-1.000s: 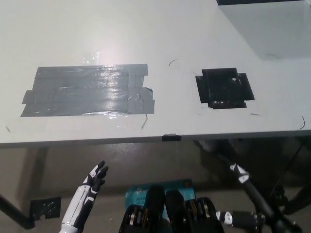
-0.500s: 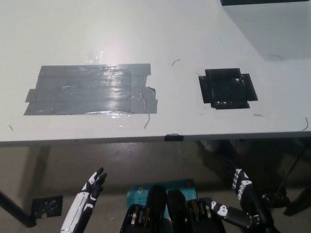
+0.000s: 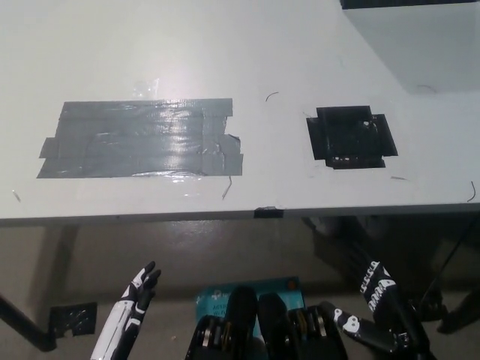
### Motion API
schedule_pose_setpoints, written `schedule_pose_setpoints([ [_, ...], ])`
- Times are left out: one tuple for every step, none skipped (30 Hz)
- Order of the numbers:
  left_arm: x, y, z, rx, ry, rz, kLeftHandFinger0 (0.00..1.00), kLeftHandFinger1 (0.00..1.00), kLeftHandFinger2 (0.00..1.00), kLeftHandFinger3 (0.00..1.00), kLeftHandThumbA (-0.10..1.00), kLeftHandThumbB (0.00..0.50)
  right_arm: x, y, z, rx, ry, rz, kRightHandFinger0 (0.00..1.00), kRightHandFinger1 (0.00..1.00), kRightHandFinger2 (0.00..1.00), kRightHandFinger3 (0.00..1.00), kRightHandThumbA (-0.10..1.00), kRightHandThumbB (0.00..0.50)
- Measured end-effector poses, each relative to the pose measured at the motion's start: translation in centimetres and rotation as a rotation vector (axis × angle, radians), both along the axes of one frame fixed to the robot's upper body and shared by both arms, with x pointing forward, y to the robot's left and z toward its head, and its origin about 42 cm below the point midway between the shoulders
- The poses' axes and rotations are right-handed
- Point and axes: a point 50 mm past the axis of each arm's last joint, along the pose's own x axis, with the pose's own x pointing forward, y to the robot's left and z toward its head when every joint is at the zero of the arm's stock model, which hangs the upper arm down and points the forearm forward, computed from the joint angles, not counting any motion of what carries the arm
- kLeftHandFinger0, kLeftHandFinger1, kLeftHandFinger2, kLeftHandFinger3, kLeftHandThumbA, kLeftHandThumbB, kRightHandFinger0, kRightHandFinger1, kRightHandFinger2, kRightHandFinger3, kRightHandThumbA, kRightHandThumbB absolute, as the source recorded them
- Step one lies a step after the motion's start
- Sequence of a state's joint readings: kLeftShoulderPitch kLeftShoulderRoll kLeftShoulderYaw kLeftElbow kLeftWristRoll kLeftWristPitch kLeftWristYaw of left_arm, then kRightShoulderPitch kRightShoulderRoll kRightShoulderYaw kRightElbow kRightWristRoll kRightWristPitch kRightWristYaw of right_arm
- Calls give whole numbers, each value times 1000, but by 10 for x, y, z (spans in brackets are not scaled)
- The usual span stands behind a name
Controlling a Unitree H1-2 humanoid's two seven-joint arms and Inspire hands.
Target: A tripod is kept on the middle of the desk infront of the robot and the robot grabs one of its legs to pick it up and hands it to a person
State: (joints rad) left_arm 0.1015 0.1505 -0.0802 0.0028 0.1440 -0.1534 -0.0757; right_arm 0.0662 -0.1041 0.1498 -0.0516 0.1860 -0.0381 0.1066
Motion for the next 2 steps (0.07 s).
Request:
schedule_pose_setpoints([
  [0,0,0,0,0,0,1000,1000,1000,1000,1000,116,0,0,0,-1,0,-1,1000,1000,1000,1000,822,204],
  [0,0,0,0,0,0,1000,1000,1000,1000,1000,116,0,0,0,-1,0,-1,1000,1000,1000,1000,822,204],
])
